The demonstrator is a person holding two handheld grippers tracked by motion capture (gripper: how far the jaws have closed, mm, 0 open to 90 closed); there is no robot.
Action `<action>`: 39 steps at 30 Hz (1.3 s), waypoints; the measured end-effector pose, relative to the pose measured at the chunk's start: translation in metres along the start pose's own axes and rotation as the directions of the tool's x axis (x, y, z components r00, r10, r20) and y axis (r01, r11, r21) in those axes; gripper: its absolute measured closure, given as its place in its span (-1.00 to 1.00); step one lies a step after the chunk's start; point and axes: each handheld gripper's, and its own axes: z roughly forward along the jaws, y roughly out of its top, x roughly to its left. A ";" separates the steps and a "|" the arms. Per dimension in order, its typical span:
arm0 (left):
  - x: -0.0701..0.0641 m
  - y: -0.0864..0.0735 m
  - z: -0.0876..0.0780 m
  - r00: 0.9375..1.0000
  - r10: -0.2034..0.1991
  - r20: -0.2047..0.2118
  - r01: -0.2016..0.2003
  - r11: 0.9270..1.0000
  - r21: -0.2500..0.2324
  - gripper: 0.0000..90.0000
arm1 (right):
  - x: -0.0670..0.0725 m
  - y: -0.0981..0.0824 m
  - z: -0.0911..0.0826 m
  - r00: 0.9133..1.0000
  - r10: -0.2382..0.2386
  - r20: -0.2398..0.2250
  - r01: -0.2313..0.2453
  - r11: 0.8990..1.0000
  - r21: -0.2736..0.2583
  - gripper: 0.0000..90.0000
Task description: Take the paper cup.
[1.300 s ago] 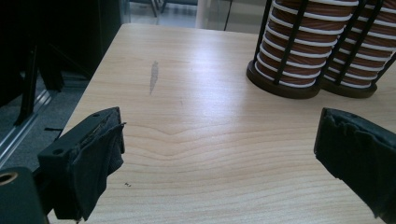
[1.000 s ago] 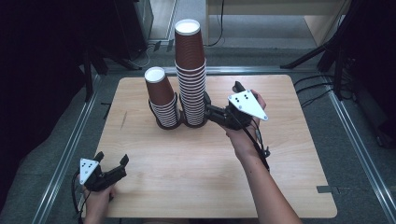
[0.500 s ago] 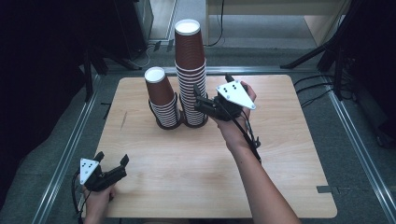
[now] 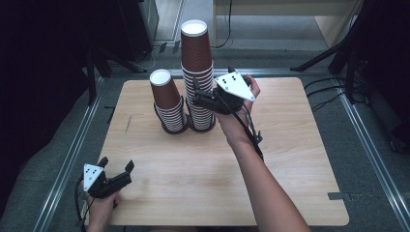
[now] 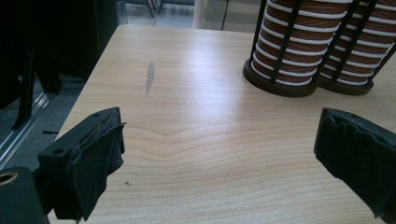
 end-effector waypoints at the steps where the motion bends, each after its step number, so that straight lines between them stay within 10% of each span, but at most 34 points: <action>1: 0.000 0.000 0.000 1.000 0.000 0.000 0.000 1.000 0.000 -0.95 | 0.000 0.000 0.000 1.000 0.000 0.000 0.000 1.000 0.000 -1.00; 39: -0.007 -0.002 0.000 0.997 0.077 0.018 -0.077 0.997 -0.004 -0.96 | 0.023 0.016 0.075 0.995 -0.030 0.090 0.025 0.998 0.054 -0.93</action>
